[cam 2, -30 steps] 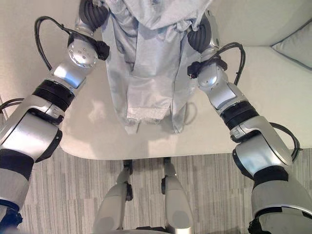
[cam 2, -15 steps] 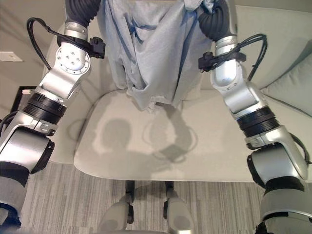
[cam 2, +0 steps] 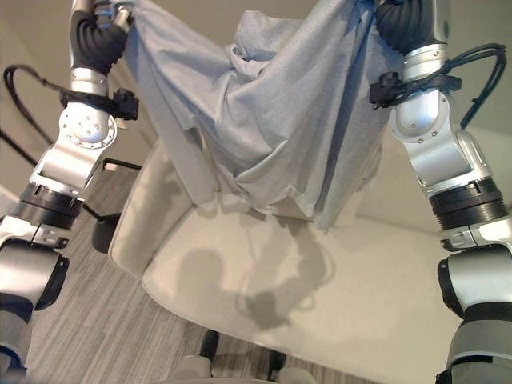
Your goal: Hang the clothes on the sofa on the clothes rack.
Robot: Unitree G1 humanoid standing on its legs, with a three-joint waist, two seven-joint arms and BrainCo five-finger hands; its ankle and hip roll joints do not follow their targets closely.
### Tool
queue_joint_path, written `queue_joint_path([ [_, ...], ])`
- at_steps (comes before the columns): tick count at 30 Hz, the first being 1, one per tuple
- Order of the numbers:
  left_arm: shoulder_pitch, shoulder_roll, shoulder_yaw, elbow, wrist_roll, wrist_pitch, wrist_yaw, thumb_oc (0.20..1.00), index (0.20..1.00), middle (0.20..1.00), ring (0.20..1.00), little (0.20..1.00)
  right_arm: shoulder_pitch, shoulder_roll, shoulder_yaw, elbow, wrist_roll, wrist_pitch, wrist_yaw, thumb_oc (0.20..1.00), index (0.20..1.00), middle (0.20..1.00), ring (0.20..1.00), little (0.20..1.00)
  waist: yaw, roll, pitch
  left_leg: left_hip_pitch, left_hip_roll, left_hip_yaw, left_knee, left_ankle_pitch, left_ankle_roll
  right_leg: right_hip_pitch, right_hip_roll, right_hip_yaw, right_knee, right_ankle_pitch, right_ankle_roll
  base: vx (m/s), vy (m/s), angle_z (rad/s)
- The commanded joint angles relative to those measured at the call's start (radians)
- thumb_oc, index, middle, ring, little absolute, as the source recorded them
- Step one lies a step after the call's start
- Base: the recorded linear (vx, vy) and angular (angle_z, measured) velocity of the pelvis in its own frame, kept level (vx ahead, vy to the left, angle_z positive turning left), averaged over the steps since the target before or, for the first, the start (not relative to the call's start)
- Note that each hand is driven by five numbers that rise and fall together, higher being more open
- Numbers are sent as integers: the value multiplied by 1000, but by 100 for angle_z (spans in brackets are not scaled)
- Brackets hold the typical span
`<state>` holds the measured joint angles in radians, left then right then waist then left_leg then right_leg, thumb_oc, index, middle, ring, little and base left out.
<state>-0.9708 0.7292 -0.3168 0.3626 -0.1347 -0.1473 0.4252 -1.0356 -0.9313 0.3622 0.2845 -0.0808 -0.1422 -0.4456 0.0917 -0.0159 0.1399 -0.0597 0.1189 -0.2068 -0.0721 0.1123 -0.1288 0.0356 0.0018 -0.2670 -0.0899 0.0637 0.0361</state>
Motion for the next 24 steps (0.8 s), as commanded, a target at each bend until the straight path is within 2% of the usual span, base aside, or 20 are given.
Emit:
queue_joint_path([
  [1, 12, 43, 31, 21, 36, -33, 27, 200, 200, 200, 200, 200, 26, -33, -11, -39, -13, -44, -40, 200, 200, 200, 200, 200, 15, -45, -86, -70, -6, 111, -11, 32, -55, 64, -16, 0, 12, -152, 65, -189, 17, 91],
  [2, 25, 57, 54, 19, 35, -35, 30, 200, 200, 200, 200, 200, 19, -48, -7, -43, -20, -39, -40, 200, 200, 200, 200, 200, 13, -37, -79, -77, 5, 155, -4, 36, -47, 62, -26, -32, 12, -141, 68, -163, 42, 122],
  [3, 26, 57, 55, 19, 35, -35, 30, 200, 200, 200, 200, 200, 18, -48, -6, -43, -20, -39, -40, 200, 200, 200, 200, 200, 12, -37, -79, -76, 5, 155, -4, 36, -46, 63, -26, -32, 12, -141, 68, -103, 132, 150],
  [4, 44, 78, 72, 21, 30, -42, 35, 200, 200, 200, 200, 200, 19, -52, 4, -42, -20, -36, -34, 200, 200, 200, 200, 200, 17, -39, -73, -49, 19, 182, 17, 6, -41, 68, -48, -54, 19, -130, 75, -68, 145, 116],
  [7, 73, 101, 98, 11, 26, -47, 39, 200, 200, 200, 200, 200, 19, -56, 18, -49, -16, -30, -16, 200, 200, 200, 200, 200, -6, -45, -71, -26, 92, 216, 72, -21, -31, 45, -97, -80, 30, -106, 94, -80, 176, 20],
  [8, 77, 102, 101, 9, 25, -47, 39, 200, 200, 200, 200, 200, 18, -55, 20, -50, -16, -30, -16, 200, 200, 200, 200, 200, -6, -43, -71, -24, 94, 218, 73, -23, -32, 46, -95, -78, 31, -107, 94, 0, 138, 33],
  [11, 106, 132, 121, 13, 18, -52, 54, 200, 200, 200, 200, 200, 23, -48, 34, -47, -16, -27, -9, 200, 200, 200, 200, 200, -15, -31, -82, 19, 165, 215, 68, -24, -50, 44, -122, -71, 27, -94, 120, 31, 226, 29],
  [14, 70, 142, 100, 24, 18, -49, 79, 200, 200, 200, 200, 200, 41, -59, 15, -51, -2, -17, -23, 200, 200, 200, 200, 200, -33, -14, -83, 17, 239, 241, 19, 21, -78, 33, -167, -88, 25, -73, 159, 17, 445, 2],
  [16, 48, 140, 83, 34, 14, -49, 79, 200, 200, 200, 200, 200, 51, -62, 2, -47, 4, -14, -27, 200, 200, 200, 200, 200, -31, -13, -77, 9, 243, 237, 8, 25, -86, 29, -175, -89, 26, -66, 165, 18, 425, 31],
  [17, 33, 134, 67, 27, 20, -47, 82, 200, 200, 200, 200, 200, 80, -63, -36, -40, -1, -6, -42, 200, 200, 200, 200, 200, -20, -12, -66, -8, 220, 189, 25, -30, -98, 29, -209, -86, 27, -46, 187, 22, 520, 32],
  [19, 24, 134, 61, 12, 30, -45, 77, 200, 200, 200, 200, 200, 106, -61, -65, -38, -14, 5, -49, 200, 200, 200, 200, 200, -24, -19, -69, -22, 183, 177, 30, -66, -91, 12, -264, -93, 28, -8, 210, 12, 540, 41],
  [20, 21, 134, 56, 12, 30, -44, 77, 200, 200, 200, 200, 200, 115, -60, -73, -42, -16, 6, -49, 200, 200, 200, 200, 200, -24, -27, -73, -28, 175, 177, 35, -68, -87, 9, -272, -93, 27, -6, 214, -12, 365, 64],
  [22, -16, 141, 28, 17, 34, -40, 81, 200, 200, 200, 200, 200, 145, -35, -100, -44, -26, 25, -60, 200, 200, 200, 200, 200, -24, -50, -62, -45, 115, 190, 32, -93, -64, -38, -338, -91, 44, 82, 226, -77, 369, 37],
  [23, -27, 142, 24, 16, 39, -34, 85, 200, 200, 200, 200, 200, 142, -22, -100, -47, -35, 32, -63, 200, 200, 200, 200, 200, -22, -59, -54, -46, 99, 202, 24, -97, -52, -63, -356, -93, 53, 125, 226, -84, 275, 3],
  [24, -30, 144, 22, 17, 39, -33, 86, 200, 200, 200, 200, 200, 141, -20, -101, -47, -36, 33, -64, 200, 200, 200, 200, 200, -19, -65, -55, -48, 95, 207, 24, -95, -49, -69, -361, -88, 52, 129, 226, -130, 444, -12],
])
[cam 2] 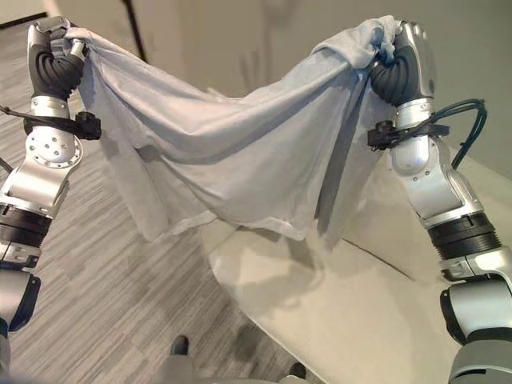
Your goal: Hang the clothes on the sofa on the clothes rack.
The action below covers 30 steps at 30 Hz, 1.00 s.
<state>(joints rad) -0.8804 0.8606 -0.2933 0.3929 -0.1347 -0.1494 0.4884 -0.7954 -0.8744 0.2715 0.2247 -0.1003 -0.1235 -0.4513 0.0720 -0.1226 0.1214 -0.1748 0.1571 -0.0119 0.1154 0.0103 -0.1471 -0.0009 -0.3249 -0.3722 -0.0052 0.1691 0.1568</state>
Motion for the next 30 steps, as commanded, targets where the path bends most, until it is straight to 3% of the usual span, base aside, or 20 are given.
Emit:
queue_joint_path([
  [1, -134, 26, 0, -28, 63, -27, 26, 200, 200, 200, 200, 200, -110, -66, -9, 16, -22, 21, -64, 200, 200, 200, 200, 200, 15, 29, -29, 73, 24, 61, -181, 6, -8, -58, -57, -13, -6, 25, 105, -99, 417, -16],
  [2, -134, 30, 6, -37, 67, -26, 25, 200, 200, 200, 200, 200, -104, -62, -15, 12, -23, 21, -62, 200, 200, 200, 200, 200, 16, 23, -27, 76, 7, 69, -180, 3, 4, -62, -53, -4, 21, 8, 103, -130, 714, -45],
  [3, -145, 23, -6, -41, 67, -24, 21, 200, 200, 200, 200, 200, -104, -74, -16, 16, -17, 16, -61, 200, 200, 200, 200, 200, 7, 6, -19, 72, -36, 73, -169, -1, 32, -68, 16, 59, 112, -61, 72, -55, 558, -24],
  [4, -162, 14, -15, -31, 61, -16, 10, 200, 200, 200, 200, 200, -93, -91, -26, 27, 2, 9, -58, 200, 200, 200, 200, 200, 12, 1, -22, 71, -64, 71, -167, 3, 50, -63, 99, 95, 151, -168, 43, -56, 523, -23],
  [6, -164, 4, -16, -23, 42, -14, -9, 200, 200, 200, 200, 200, -80, -115, -36, 34, 19, 4, -45, 200, 200, 200, 200, 200, 14, -19, -26, 72, -100, 64, -170, 10, 67, -45, 189, 127, 194, -246, 13, -17, 204, 1],
  [7, -166, 3, -17, -23, 42, -14, -10, 200, 200, 200, 200, 200, -80, -116, -38, 34, 19, 3, -45, 200, 200, 200, 200, 200, 15, -19, -25, 68, -100, 65, -169, 15, 67, -48, 189, 127, 195, -244, 11, -16, 147, 6],
  [8, -161, 1, -9, -22, 34, -11, -22, 200, 200, 200, 200, 200, -74, -131, -41, 44, 26, 4, -34, 200, 200, 200, 200, 200, 18, -41, -26, 75, -134, 66, -173, 18, 77, -32, 269, 157, 207, -291, -8, -26, 110, 6],
  [10, -139, 7, 13, -22, 33, -6, -29, 200, 200, 200, 200, 200, -76, -138, -46, 53, 27, 5, -34, 200, 200, 200, 200, 200, 28, -56, -35, 90, -161, 71, -190, 25, 83, -16, 305, 168, 150, -296, -41, 27, 94, 12],
  [13, -65, 1, 64, -33, 28, -15, -35, 200, 200, 200, 200, 200, -75, -133, -49, 62, 37, 0, -24, 200, 200, 200, 200, 200, 12, -46, -30, 132, -181, 53, -193, 2, 86, -15, 331, 222, 69, -241, -31, 122, 84, 13],
  [16, -36, -30, 76, -52, 29, -15, -46, 200, 200, 200, 200, 200, -35, -168, -76, 63, 45, -1, -12, 200, 200, 200, 200, 200, -8, -38, -8, 110, -189, 46, -64, -53, 90, 5, 305, 205, 46, -221, -26, 92, 135, 29],
  [19, -56, -15, 54, -51, 22, -18, -45, 200, 200, 200, 200, 200, -15, -179, -96, 52, 55, -1, -16, 200, 200, 200, 200, 200, -12, -48, 7, 32, -71, 25, -31, -31, 59, 8, 249, 193, 34, -221, -3, 25, 213, 50],
  [20, -61, -15, 50, -48, 21, -19, -45, 200, 200, 200, 200, 200, -12, -179, -100, 52, 55, -1, -16, 200, 200, 200, 200, 200, -13, -49, 4, 29, -70, 22, -34, -29, 57, 4, 250, 191, 35, -221, -4, 71, 181, 3],
  [21, -71, -9, 44, -39, 17, -19, -43, 200, 200, 200, 200, 200, -5, -182, -108, 54, 62, -1, -20, 200, 200, 200, 200, 200, -17, -50, 4, 15, -18, 10, -49, 2, 46, 6, 231, 194, 29, -230, 5, 141, 271, 2],
  [22, -104, -1, 18, -11, -2, -25, -37, 200, 200, 200, 200, 200, 28, -184, -137, 52, 79, -1, -34, 200, 200, 200, 200, 200, -25, -53, 0, -9, 72, -2, -102, 61, 22, 6, 207, 194, 24, -250, 17, 244, 424, 2],
  [24, -118, 3, -2, 9, -18, -32, -24, 200, 200, 200, 200, 200, 64, -180, -157, 40, 80, -1, -46, 200, 200, 200, 200, 200, -26, -46, -8, -32, 136, -35, -127, 103, -1, 28, 173, 213, 17, -267, 41, 310, 452, 2],
  [25, -115, 5, -3, 10, -22, -34, -19, 200, 200, 200, 200, 200, 78, -182, -166, 25, 73, 3, -42, 200, 200, 200, 200, 200, -21, -35, -15, -31, 139, -63, -125, 113, -14, 43, 159, 224, 12, -268, 50, 325, 478, -4],
  [27, -98, -6, 8, 8, -13, -32, -17, 200, 200, 200, 200, 200, 103, -186, -187, 12, 59, 13, -33, 200, 200, 200, 200, 200, -29, 1, -42, -7, 126, -79, -129, 76, -46, 77, 104, 220, -3, -245, 79, 360, 575, -29],
  [30, -89, -12, 6, -15, 1, -25, -20, 200, 200, 200, 200, 200, 102, -160, -201, -2, 43, 27, -33, 200, 200, 200, 200, 200, -41, 15, -51, 9, 58, -53, -108, 15, -34, 57, 8, 224, 7, -138, 103, 245, 546, -40],
])
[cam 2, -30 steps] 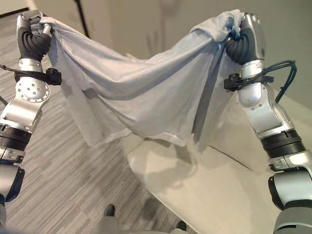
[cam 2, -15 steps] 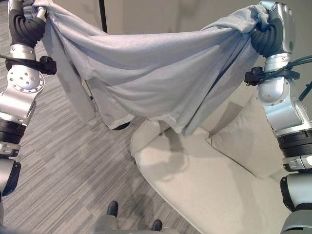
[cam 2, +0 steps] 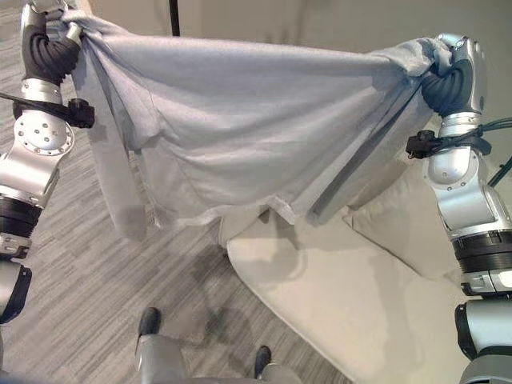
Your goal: Hang the clothes on the sofa on the clothes rack.
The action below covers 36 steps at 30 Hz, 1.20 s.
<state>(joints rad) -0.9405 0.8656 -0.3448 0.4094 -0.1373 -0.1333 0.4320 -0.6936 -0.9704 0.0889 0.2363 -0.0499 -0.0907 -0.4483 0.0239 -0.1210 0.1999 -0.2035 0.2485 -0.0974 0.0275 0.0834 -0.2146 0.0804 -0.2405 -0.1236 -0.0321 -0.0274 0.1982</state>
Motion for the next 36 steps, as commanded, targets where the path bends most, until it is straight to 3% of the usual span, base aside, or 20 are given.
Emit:
queue_joint_path([
  [1, -42, -11, 47, -37, 8, -41, 40, 200, 200, 200, 200, 200, -16, -57, -15, -13, -12, -3, -48, 200, 200, 200, 200, 200, 7, 10, -125, 42, -58, 58, -25, -67, 45, -51, -101, -25, 50, 132, 64, 62, 431, 0],
  [3, -60, 2, 42, -49, 20, -42, 48, 200, 200, 200, 200, 200, -59, -38, 10, -10, -21, -1, -60, 200, 200, 200, 200, 200, 19, 13, -121, 54, -90, 120, -57, -66, 70, -95, -135, -58, 64, 195, 60, 19, 374, -9],
  [5, -66, 14, 43, -54, 22, -44, 48, 200, 200, 200, 200, 200, -76, -35, 24, -6, -19, -5, -62, 200, 200, 200, 200, 200, 22, 17, -123, 60, -102, 143, -71, -65, 79, -97, -140, -87, 76, 187, 52, 79, 363, -45],
  [6, -59, 13, 53, -80, 25, -44, 46, 200, 200, 200, 200, 200, -90, -38, 34, -18, -24, -3, -54, 200, 200, 200, 200, 200, 14, 20, -114, 78, -133, 153, -83, -70, 96, -107, -83, -61, 117, 140, 21, 98, 404, -22],
  [7, -57, 14, 57, -82, 25, -43, 46, 200, 200, 200, 200, 200, -93, -39, 37, -18, -24, -3, -54, 200, 200, 200, 200, 200, 15, 20, -115, 75, -133, 155, -84, -64, 98, -115, -83, -57, 122, 142, 20, 114, 367, 2],
  [9, -39, 2, 72, -93, 22, -42, 41, 200, 200, 200, 200, 200, -106, -47, 42, -23, -16, -13, -47, 200, 200, 200, 200, 200, 16, 19, -111, 95, -165, 162, -98, -65, 114, -120, 15, -31, 130, 57, -3, 127, 273, 1],
  [10, -35, -6, 79, -93, 18, -39, 32, 200, 200, 200, 200, 200, -116, -53, 48, -22, -4, -20, -36, 200, 200, 200, 200, 200, 14, 15, -109, 117, -194, 166, -107, -69, 127, -127, 101, -21, 116, 9, -25, 187, 268, -5],
  [11, -26, -12, 86, -93, 15, -36, 28, 200, 200, 200, 200, 200, -116, -55, 46, -24, -3, -24, -34, 200, 200, 200, 200, 200, 10, 10, -103, 133, -211, 165, -108, -77, 131, -135, 149, -4, 111, -5, -37, 128, 187, 6],
  [12, -25, -12, 88, -95, 16, -36, 27, 200, 200, 200, 200, 200, -117, -56, 46, -24, -3, -24, -34, 200, 200, 200, 200, 200, 11, 12, -102, 131, -210, 167, -110, -72, 132, -137, 150, -2, 109, 0, -38, 102, 130, -2],
  [13, -13, -29, 96, -90, 8, -32, 18, 200, 200, 200, 200, 200, -114, -63, 40, -28, -2, -31, -32, 200, 200, 200, 200, 200, -4, 5, -87, 145, -246, 153, -113, -75, 141, -173, 231, 44, 88, 4, -48, 111, 116, 1],
  [14, 7, -33, 109, -85, 15, -24, 23, 200, 200, 200, 200, 200, -111, -81, 36, -27, -16, -23, -45, 200, 200, 200, 200, 200, -9, 1, -83, 158, -260, 154, -113, -88, 148, -181, 257, 56, 68, 4, -64, 166, 141, 12],
  [19, 35, -85, 125, -94, 13, -36, 4, 200, 200, 200, 200, 200, -99, -78, 37, -46, -5, -28, -13, 200, 200, 200, 200, 200, -19, 3, -89, 192, -290, 137, -56, -136, 159, -108, 247, 69, -3, 37, -75, 136, 10, 44],
  [22, 54, -89, 138, -113, 5, -35, -3, 200, 200, 200, 200, 200, -100, -82, 37, -47, 22, -38, -1, 200, 200, 200, 200, 200, -22, 2, -68, 134, -295, 137, 165, -203, 150, -77, 232, 71, 2, 25, -89, 97, -3, 9],
  [25, 74, -110, 152, -123, -3, -41, -3, 200, 200, 200, 200, 200, -78, -84, 17, -54, 29, -41, 1, 200, 200, 200, 200, 200, -26, 3, -51, 38, -267, 151, 327, -177, 139, -42, 218, 63, -4, 8, -98, 92, 43, 14],
  [27, 63, -118, 139, -116, -5, -40, -8, 200, 200, 200, 200, 200, -59, -92, 6, -60, 24, -37, 6, 200, 200, 200, 200, 200, -29, 5, -57, 13, -238, 164, 318, -182, 143, -32, 209, 53, -11, -2, -92, 147, 96, 16],
  [28, 51, -113, 126, -105, -1, -34, -7, 200, 200, 200, 200, 200, -46, -99, 2, -67, 18, -35, 7, 200, 200, 200, 200, 200, -28, 10, -72, 15, -197, 162, 223, -165, 147, -24, 202, 47, -17, -11, -82, 236, 145, 10],
  [30, 36, -113, 110, -97, -3, -33, -6, 200, 200, 200, 200, 200, -37, -106, -7, -69, 18, -37, 6, 200, 200, 200, 200, 200, -24, 10, -81, 33, -178, 150, 127, -113, 136, -18, 195, 44, -20, -20, -78, 231, 163, 2],
  [31, 15, -103, 91, -87, -16, -37, 2, 200, 200, 200, 200, 200, -41, -121, 1, -63, 20, -37, -1, 200, 200, 200, 200, 200, -12, 20, -81, -16, -138, 109, 33, -41, 107, 1, 186, 51, -28, -48, -68, 149, 125, -6],
  [34, 4, -94, 80, -75, -22, -45, 10, 200, 200, 200, 200, 200, -31, -127, -12, -58, 22, -41, -15, 200, 200, 200, 200, 200, -13, 28, -83, -41, -113, 97, -53, 14, 74, 26, 171, 49, -37, -72, -58, 285, 274, -17],
  [36, 33, -85, 94, -98, -8, -50, 9, 200, 200, 200, 200, 200, -4, -97, -27, -68, 2, -30, -4, 200, 200, 200, 200, 200, -15, 62, -112, 6, -122, 113, -69, 20, 65, 55, 110, 62, -37, -68, -19, 452, 495, -38],
])
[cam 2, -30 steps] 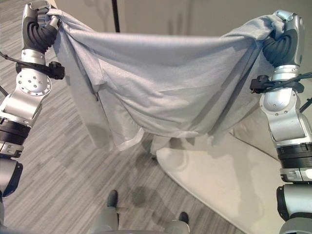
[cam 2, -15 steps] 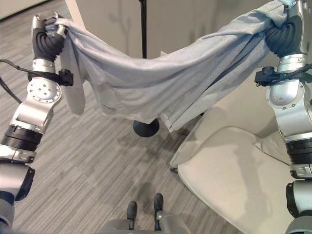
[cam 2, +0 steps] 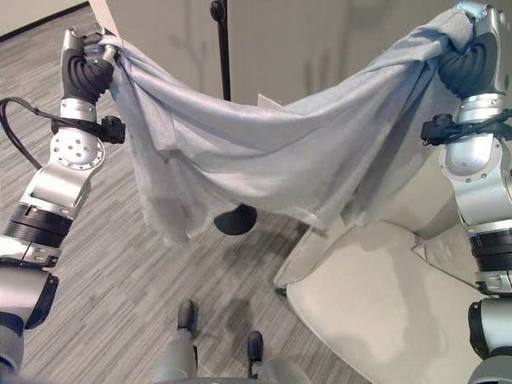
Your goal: Hang the clothes on the sofa on the clothes rack.
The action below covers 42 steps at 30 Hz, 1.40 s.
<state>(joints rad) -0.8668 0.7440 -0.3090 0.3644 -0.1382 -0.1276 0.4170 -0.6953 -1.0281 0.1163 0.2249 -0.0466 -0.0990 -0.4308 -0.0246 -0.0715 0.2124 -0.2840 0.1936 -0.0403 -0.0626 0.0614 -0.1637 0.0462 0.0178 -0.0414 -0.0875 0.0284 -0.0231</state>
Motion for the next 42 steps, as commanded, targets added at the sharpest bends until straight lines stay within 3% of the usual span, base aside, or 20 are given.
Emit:
queue_joint_path([
  [1, -45, 43, 56, -55, -5, -54, 26, 200, 200, 200, 200, 200, -8, -32, -49, -57, -10, -19, -22, 200, 200, 200, 200, 200, 35, 9, -128, 89, -79, 69, 31, 29, 22, 77, -171, -14, 26, -120, 212, 314, 423, -44],
  [6, -64, 68, 56, -65, 9, -52, 37, 200, 200, 200, 200, 200, -60, 0, -17, -45, -25, -10, -28, 200, 200, 200, 200, 200, 44, -1, -136, 119, -129, 137, 40, -18, 75, 17, -242, -3, 97, -59, 246, 133, 280, -49],
  [10, -68, 75, 62, -62, 21, -43, 39, 200, 200, 200, 200, 200, -90, 5, 4, -43, -37, -3, -21, 200, 200, 200, 200, 200, 43, 5, -131, 171, -170, 169, -9, -28, 110, -30, -282, -15, 239, 12, 246, 107, 253, -6],
  [13, -59, 74, 77, -69, 21, -40, 35, 200, 200, 200, 200, 200, -69, 15, -5, -53, -45, -6, -14, 200, 200, 200, 200, 200, 29, 12, -120, 206, -180, 161, -21, -41, 119, -77, -235, 3, 300, 14, 228, 75, 116, 0],
  [15, -72, 72, 77, -66, 22, -43, 33, 200, 200, 200, 200, 200, -65, 8, -17, -56, -41, -15, -13, 200, 200, 200, 200, 200, 15, 18, -107, 234, -192, 155, -25, -57, 120, -147, -158, -6, 215, -24, 213, 79, 38, -1],
  [17, -75, 70, 73, -66, 22, -44, 31, 200, 200, 200, 200, 200, -68, 4, -18, -53, -40, -17, -15, 200, 200, 200, 200, 200, 10, 22, -101, 237, -192, 147, -25, -62, 120, -152, -142, -17, 181, -19, 211, 67, -37, -1],
  [18, -45, 65, 95, -84, 32, -40, 24, 200, 200, 200, 200, 200, -25, 1, -45, -65, -51, -24, -8, 200, 200, 200, 200, 200, -3, 13, -95, 265, -205, 135, -20, -68, 124, -121, -116, 20, 100, -8, 216, 101, -64, 38],
  [23, -2, 61, 116, -111, 41, -46, 9, 200, 200, 200, 200, 200, 29, 9, -71, -83, -53, -28, 19, 200, 200, 200, 200, 200, 1, 6, -119, 299, -193, 150, -23, -81, 118, -69, -112, 10, 28, 21, 213, 66, -51, 25],
  [31, 115, 58, 168, -190, 43, -54, -50, 200, 200, 200, 200, 200, 226, 40, -184, -193, -78, -53, 81, 200, 200, 200, 200, 200, -11, 6, -162, 339, -185, 154, -25, -90, 115, -3, -111, -1, 0, 9, 203, 75, -47, -2],
  [33, 254, 103, 260, -322, 17, -88, -106, 200, 200, 200, 200, 200, 374, 35, -304, -319, -218, -61, 80, 200, 200, 200, 200, 200, -15, 12, -176, 348, -184, 154, -25, -106, 117, 5, -110, -3, 0, -5, 204, 75, -40, 0],
  [37, 407, 150, 388, -440, -37, -134, -144, 200, 200, 200, 200, 200, 505, 68, -447, -420, -272, -86, 60, 200, 200, 200, 200, 200, -20, 16, -183, 348, -183, 155, -25, -101, 119, 4, -112, 2, 0, -2, 200, 34, -8, -1],
  [42, 556, 145, 528, -539, -119, -178, -179, 200, 200, 200, 200, 200, 579, 121, -552, -513, -328, -97, 24, 200, 200, 200, 200, 200, -19, 22, -191, 349, -183, 156, -25, -104, 121, 4, -113, 10, 0, -5, 200, 8, -2, 0],
])
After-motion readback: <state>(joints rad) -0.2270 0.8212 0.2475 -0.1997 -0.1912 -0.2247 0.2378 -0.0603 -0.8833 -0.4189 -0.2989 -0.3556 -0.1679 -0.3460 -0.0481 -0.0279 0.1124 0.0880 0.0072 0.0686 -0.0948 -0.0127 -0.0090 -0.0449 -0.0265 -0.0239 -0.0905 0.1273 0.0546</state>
